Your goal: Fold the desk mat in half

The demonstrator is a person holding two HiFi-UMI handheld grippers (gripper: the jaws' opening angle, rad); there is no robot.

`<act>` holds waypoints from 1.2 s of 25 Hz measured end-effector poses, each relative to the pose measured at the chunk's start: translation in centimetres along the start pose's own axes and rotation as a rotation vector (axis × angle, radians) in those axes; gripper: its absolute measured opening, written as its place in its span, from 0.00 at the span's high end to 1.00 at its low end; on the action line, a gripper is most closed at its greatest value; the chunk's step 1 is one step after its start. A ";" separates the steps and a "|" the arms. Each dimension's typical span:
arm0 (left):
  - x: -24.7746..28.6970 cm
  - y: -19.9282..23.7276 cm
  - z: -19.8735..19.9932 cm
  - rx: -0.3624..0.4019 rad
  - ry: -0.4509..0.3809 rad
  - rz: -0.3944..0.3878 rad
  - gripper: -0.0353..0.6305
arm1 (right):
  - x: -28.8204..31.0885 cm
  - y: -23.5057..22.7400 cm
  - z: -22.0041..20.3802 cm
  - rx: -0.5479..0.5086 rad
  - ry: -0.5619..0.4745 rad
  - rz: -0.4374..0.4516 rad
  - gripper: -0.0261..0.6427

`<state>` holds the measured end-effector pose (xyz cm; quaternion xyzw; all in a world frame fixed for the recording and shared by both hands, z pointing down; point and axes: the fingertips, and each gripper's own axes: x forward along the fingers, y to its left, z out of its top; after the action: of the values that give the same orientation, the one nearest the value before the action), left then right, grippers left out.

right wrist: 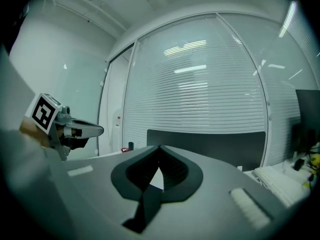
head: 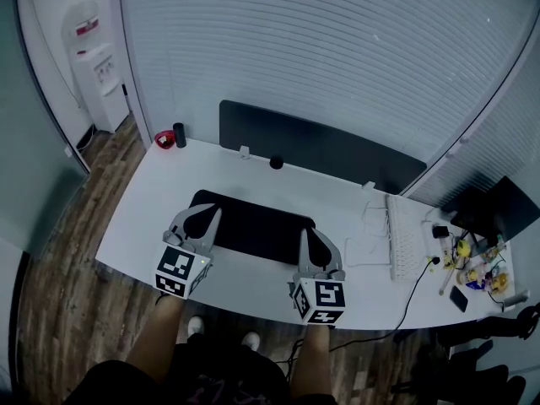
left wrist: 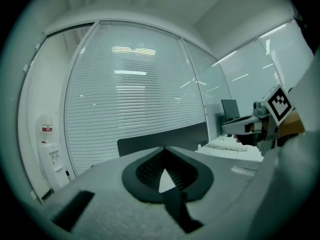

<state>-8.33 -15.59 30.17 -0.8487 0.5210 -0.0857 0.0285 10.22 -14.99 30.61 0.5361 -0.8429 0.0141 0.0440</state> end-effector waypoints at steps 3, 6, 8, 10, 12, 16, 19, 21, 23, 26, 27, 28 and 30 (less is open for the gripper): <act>-0.5 0.6 1.1 -0.023 -0.028 0.014 0.95 | 0.0 0.3 1.0 -0.001 -0.015 0.016 0.95; -0.9 0.9 2.0 -0.031 -0.048 0.029 0.95 | -0.2 0.4 1.9 -0.002 -0.032 0.023 0.95; -1.3 1.1 2.4 -0.034 -0.058 0.033 0.95 | -0.4 0.3 2.4 -0.026 -0.026 0.010 0.95; -1.8 1.4 2.9 -0.058 -0.072 0.038 0.95 | -0.7 0.0 3.0 -0.035 -0.020 -0.008 0.95; -2.2 1.7 3.3 -0.065 -0.082 0.043 0.95 | -1.1 -0.1 3.7 -0.034 -0.033 -0.015 0.95; -2.4 1.5 3.1 -0.059 -0.069 0.039 0.95 | -1.2 0.1 3.8 -0.047 -0.046 -0.013 0.95; -2.0 1.1 2.7 -0.058 -0.053 0.027 0.95 | -1.1 0.4 3.4 -0.055 -0.045 -0.005 0.95; -2.0 0.8 2.5 -0.078 -0.054 0.015 0.95 | -1.1 0.5 3.3 -0.057 -0.043 -0.005 0.95; -2.0 0.8 2.2 -0.094 -0.054 0.007 0.95 | -1.1 0.7 3.2 -0.062 -0.042 -0.005 0.95; -1.9 0.8 2.0 -0.097 -0.051 0.004 0.95 | -0.9 0.7 3.2 -0.066 -0.041 -0.008 0.95; -1.9 0.8 2.0 -0.096 -0.049 0.005 0.95 | -0.9 0.7 3.1 -0.064 -0.043 -0.009 0.95; -1.9 0.9 1.9 -0.096 -0.048 0.007 0.95 | -0.9 0.7 3.1 -0.062 -0.045 -0.009 0.95; -2.0 1.0 1.7 -0.093 -0.044 0.011 0.95 | -0.9 0.7 3.0 -0.061 -0.047 -0.007 0.95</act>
<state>-9.79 -14.28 28.12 -0.8479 0.5284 -0.0428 0.0011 9.79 -14.04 27.53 0.5376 -0.8419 -0.0245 0.0404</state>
